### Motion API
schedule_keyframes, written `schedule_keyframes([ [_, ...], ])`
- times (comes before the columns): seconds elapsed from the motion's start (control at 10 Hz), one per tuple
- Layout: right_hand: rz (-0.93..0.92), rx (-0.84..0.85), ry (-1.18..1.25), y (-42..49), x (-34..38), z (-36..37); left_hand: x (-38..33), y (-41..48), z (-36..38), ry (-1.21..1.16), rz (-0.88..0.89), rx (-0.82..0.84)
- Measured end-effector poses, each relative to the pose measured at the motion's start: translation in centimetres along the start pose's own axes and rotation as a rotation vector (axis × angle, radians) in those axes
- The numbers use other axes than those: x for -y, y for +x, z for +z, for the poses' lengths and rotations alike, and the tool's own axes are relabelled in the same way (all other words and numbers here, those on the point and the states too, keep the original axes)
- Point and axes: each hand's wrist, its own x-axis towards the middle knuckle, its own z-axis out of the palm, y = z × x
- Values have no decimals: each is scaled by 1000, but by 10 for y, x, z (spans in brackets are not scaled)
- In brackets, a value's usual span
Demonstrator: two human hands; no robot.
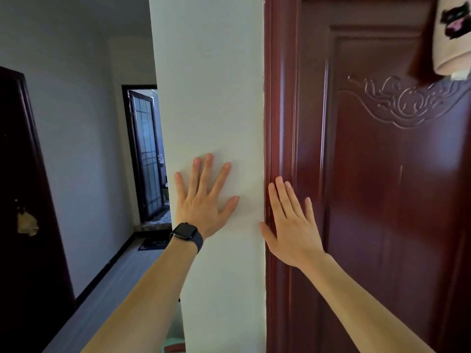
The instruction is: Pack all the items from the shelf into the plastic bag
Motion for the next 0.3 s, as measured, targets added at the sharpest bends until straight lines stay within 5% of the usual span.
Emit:
schedule_keyframes([
  [0.1,2,87,128,-3,-3,-22,-1,-1,3,-9,-16,-25],
  [0.2,68,45,501,-5,5,-65,-1,1,0,-7,-10,-36],
  [0.3,74,-278,862,-13,8,-143,-1,-1,4,9,10,-71],
])
